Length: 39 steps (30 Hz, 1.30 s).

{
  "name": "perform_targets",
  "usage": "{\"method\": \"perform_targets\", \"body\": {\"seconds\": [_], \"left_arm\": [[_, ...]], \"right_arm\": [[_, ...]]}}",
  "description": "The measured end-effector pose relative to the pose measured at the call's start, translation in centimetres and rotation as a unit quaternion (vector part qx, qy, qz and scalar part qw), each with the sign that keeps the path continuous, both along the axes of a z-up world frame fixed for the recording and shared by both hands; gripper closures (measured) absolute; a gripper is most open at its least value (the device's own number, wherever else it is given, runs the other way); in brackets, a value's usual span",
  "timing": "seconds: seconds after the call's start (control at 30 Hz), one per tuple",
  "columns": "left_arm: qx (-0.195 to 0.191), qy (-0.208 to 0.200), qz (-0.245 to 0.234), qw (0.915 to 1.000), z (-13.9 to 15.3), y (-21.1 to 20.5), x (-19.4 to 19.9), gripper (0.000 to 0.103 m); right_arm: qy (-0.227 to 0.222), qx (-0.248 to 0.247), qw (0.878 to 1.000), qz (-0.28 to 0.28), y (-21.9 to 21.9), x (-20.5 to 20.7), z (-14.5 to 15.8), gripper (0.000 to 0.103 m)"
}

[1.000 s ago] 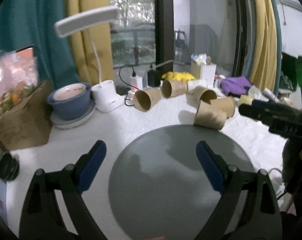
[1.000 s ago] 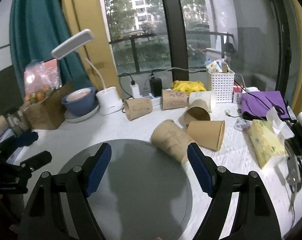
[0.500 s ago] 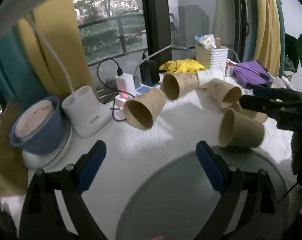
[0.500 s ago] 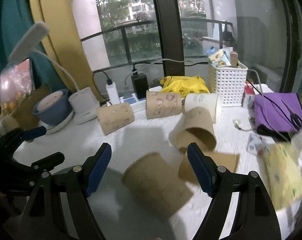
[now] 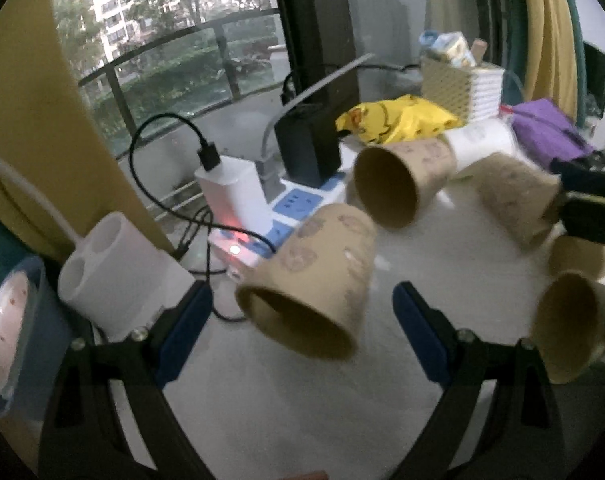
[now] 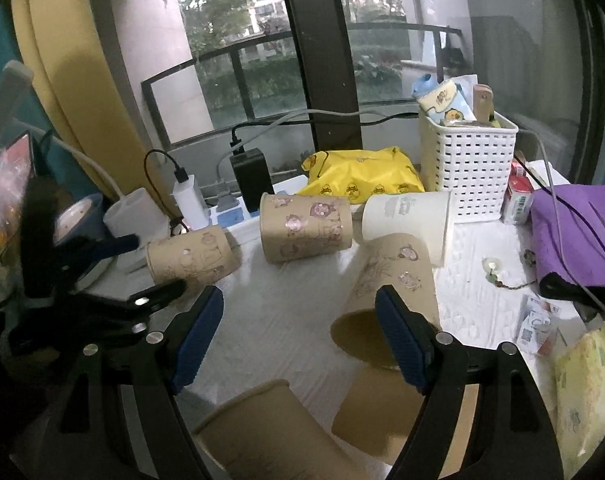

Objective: Flip cup upright
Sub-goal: 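Move the right tool toward the tan printed cup lying on its side, then close the right gripper on the tan cup and lift it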

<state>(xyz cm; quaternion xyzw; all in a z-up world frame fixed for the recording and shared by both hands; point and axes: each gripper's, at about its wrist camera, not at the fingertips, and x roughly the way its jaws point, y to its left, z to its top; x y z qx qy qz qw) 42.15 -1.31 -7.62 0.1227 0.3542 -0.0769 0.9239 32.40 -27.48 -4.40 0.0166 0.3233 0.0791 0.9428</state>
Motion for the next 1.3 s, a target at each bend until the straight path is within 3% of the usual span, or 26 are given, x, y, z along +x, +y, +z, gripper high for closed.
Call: {"method": "perform_targets", "body": {"seconds": [0.3, 0.47, 0.53, 0.73, 1.03, 1.3], "left_arm": [[0.029, 0.01, -0.016, 0.9994, -1.2, -0.9, 1.8, 0.01], [0.023, 0.016, -0.019, 0.9994, -1.3, -0.7, 2.3, 0.011], [0.024, 0.022, -0.021, 0.9993, -1.5, -0.7, 2.4, 0.023], [0.014, 0.022, -0.028, 0.9993, -1.3, -0.6, 2.1, 0.026], [-0.01, 0.01, -0.029, 0.9995, 1.8, -0.4, -1.6, 0.026], [-0.027, -0.01, -0.035, 0.999, 5.8, -0.2, -8.6, 0.026]], "right_arm": [[-0.003, 0.003, 1.0, 0.006, 0.2, 0.0, -0.1, 0.022], [-0.004, -0.008, 1.0, 0.001, 0.3, 0.3, 0.0, 0.022], [-0.002, -0.012, 1.0, -0.002, 0.2, 0.4, 0.0, 0.022], [0.002, -0.027, 1.0, -0.006, 0.7, 0.6, -0.1, 0.022], [-0.008, -0.031, 0.999, -0.004, 1.1, -0.7, 1.5, 0.022], [-0.028, -0.033, 0.999, 0.01, 2.5, -4.7, 3.7, 0.022]]}}
